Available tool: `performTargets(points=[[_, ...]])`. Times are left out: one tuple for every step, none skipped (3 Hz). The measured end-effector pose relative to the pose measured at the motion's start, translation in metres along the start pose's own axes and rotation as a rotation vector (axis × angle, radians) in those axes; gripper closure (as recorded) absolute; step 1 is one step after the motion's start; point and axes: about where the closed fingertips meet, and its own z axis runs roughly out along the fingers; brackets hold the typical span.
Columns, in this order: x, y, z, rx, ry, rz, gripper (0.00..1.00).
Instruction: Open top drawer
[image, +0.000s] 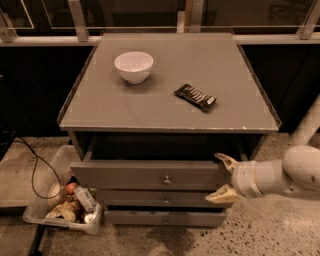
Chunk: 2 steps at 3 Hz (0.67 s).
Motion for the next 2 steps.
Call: performTargets(points=[[-0.0082, -0.0038, -0.0021, 0.0, 0.0, 0.0, 0.61], [-0.014, -0.0078, -0.0048, 0.0, 0.0, 0.0, 0.84]])
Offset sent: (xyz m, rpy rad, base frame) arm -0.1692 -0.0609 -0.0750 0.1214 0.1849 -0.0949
